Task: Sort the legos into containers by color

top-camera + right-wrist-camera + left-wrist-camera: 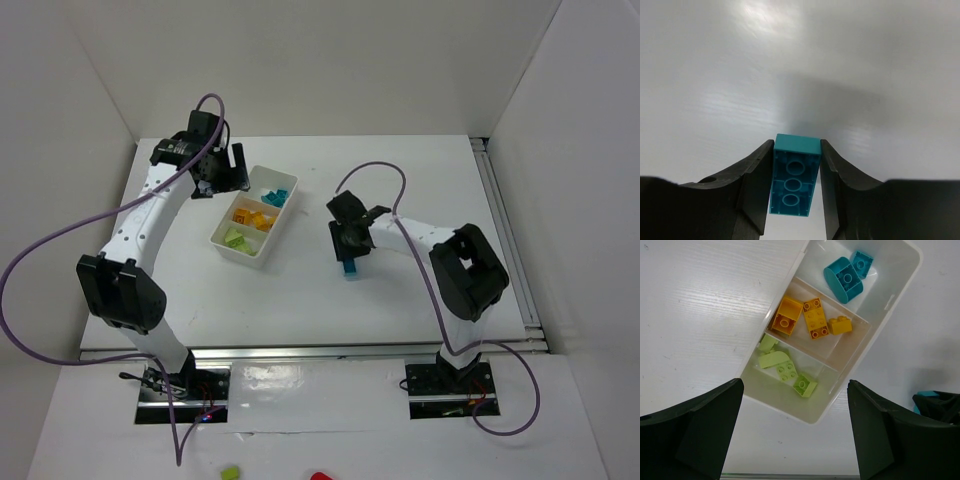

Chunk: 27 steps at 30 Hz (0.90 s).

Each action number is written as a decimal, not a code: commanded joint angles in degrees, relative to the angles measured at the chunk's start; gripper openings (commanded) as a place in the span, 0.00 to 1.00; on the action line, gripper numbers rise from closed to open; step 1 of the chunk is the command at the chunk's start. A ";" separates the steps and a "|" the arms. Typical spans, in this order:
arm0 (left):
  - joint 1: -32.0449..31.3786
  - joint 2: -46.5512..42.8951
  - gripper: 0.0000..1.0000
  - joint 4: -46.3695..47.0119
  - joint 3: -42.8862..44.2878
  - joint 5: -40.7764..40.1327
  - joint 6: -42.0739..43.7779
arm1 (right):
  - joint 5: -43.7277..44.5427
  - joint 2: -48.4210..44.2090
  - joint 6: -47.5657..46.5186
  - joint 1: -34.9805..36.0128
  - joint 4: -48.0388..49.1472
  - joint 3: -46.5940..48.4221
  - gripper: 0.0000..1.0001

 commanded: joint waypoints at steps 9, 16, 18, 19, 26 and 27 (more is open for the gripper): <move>5.46 -7.31 0.94 -0.03 -7.67 1.38 0.53 | -1.18 12.92 -2.59 1.56 2.76 38.55 0.33; 10.30 -18.21 0.94 1.10 -21.57 1.22 0.53 | -2.85 26.98 -3.73 2.61 6.44 58.43 0.33; 11.87 -21.19 0.94 1.11 -24.38 1.22 0.53 | -2.85 30.75 -3.73 3.14 8.29 61.08 0.33; 11.88 -22.08 0.94 1.81 -25.01 1.22 0.00 | -2.85 31.73 -3.73 3.15 10.22 63.19 0.34; 13.64 -23.41 0.93 1.81 -23.87 1.74 0.53 | 0.66 29.92 -3.73 3.67 11.02 65.45 0.98; 13.64 -23.41 0.93 1.81 -23.87 2.26 0.53 | 3.71 27.20 -3.73 3.67 12.33 61.92 1.00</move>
